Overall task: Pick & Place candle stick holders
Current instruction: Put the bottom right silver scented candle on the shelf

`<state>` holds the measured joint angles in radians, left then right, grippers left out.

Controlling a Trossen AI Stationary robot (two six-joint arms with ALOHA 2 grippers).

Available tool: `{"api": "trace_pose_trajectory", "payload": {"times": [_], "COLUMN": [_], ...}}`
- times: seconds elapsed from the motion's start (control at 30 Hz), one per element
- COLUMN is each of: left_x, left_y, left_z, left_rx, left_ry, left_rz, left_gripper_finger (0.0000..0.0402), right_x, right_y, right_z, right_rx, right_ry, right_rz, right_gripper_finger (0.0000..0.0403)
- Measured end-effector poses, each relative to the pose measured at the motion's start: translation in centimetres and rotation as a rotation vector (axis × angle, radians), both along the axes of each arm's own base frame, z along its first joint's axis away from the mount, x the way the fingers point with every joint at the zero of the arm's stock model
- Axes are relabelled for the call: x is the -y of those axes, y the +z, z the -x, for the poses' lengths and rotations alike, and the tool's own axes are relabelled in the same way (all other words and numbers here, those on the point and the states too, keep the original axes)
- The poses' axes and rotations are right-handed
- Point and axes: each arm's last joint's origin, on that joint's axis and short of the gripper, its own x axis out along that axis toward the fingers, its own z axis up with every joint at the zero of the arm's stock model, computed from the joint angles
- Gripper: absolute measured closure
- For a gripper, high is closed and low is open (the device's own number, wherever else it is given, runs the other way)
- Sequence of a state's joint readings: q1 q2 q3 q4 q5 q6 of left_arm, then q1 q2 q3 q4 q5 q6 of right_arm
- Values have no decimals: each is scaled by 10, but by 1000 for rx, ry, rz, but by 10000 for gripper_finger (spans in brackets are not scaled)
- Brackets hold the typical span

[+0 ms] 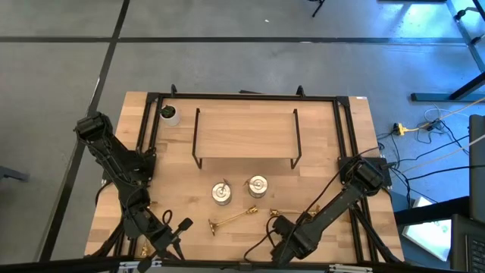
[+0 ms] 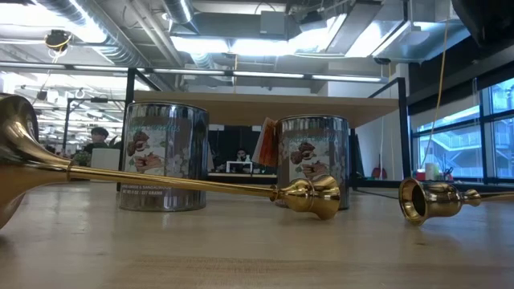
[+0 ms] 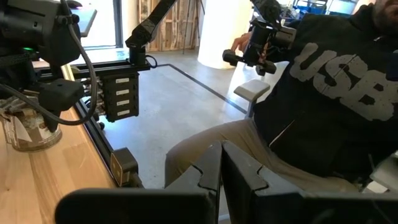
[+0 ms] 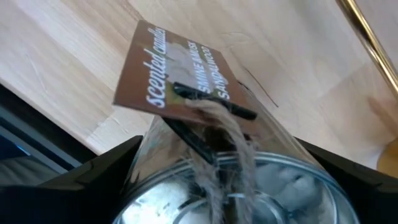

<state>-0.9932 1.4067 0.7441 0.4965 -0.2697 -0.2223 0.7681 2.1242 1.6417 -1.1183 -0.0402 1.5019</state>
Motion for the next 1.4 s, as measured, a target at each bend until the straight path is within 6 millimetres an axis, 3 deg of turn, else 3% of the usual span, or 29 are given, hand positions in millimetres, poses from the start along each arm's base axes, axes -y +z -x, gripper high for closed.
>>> {"api": "trace_pose_trajectory", "payload": {"times": [0.2,0.33,0.5,0.63,0.7,0.83,1.07,1.3,1.4], "left_x": [0,0,0,0,0,0,1,2,2], "left_y": [0,0,0,0,0,0,-1,-1,-1], "left_z": [0,0,0,0,0,0,1,3,4], "left_rx": [0,4,5,5,5,5,-5,-5,-5], "left_ry": [0,0,-1,0,0,0,-6,-15,-17], "left_rz": [0,-5,-5,-6,-6,-7,-7,-6,-6], "left_gripper_finger": [396,396,396,396,396,396,396,396,396], "right_x": [-2,-6,1,25,38,80,169,265,294], "right_y": [3,19,57,103,123,163,197,204,204], "right_z": [-2,-8,-15,-21,-33,-53,-85,-100,-100], "right_rx": [11,35,40,23,120,249,352,348,344], "right_ry": [11,42,75,75,103,132,110,89,102], "right_rz": [-13,-40,2,111,91,86,104,94,80], "right_gripper_finger": [45,45,45,45,45,45,45,45,45]}}
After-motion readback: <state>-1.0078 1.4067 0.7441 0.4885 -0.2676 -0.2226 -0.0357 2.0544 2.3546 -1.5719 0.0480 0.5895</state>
